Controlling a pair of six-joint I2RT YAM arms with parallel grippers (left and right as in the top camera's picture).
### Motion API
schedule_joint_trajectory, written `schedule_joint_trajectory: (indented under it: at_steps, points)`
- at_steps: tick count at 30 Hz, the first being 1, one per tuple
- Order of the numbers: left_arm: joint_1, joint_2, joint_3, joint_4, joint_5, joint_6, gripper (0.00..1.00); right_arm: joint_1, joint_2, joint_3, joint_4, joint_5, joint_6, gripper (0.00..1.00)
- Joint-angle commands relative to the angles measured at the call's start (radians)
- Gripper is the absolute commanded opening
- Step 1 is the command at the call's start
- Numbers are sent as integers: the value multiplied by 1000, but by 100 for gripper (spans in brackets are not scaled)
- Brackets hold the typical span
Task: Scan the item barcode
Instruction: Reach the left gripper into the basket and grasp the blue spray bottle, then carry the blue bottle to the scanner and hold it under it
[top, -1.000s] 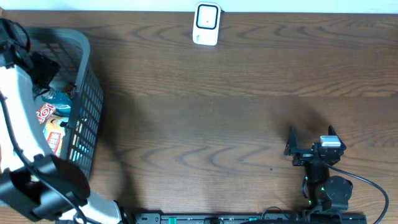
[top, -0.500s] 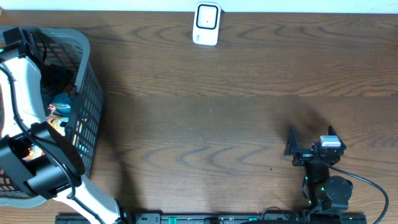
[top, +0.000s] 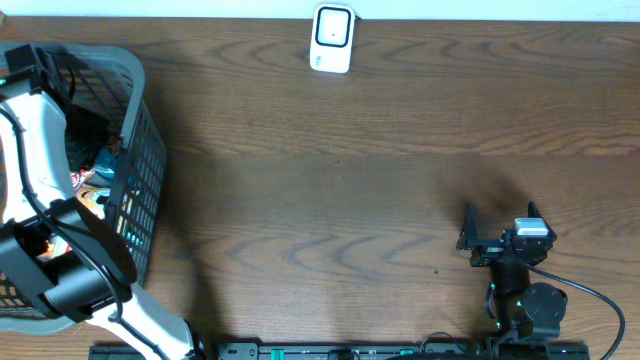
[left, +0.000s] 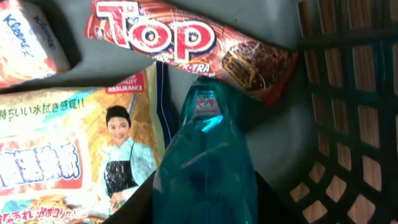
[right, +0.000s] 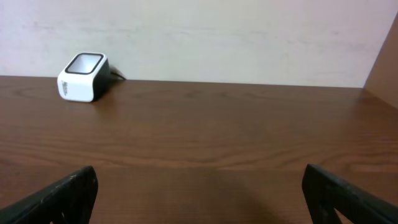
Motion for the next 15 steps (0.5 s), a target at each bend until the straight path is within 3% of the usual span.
schedule_joint_trajectory:
  at_steps: [1,7,15]
  points:
    - [-1,-136,11,-6,6,-5,14,8,-5,-2,-4,4,10,99]
    - [-1,-390,43,5,6,-12,14,8,-5,-2,-4,4,10,99]
    - [-49,-752,43,35,62,-115,14,8,-5,-2,-4,4,10,99]
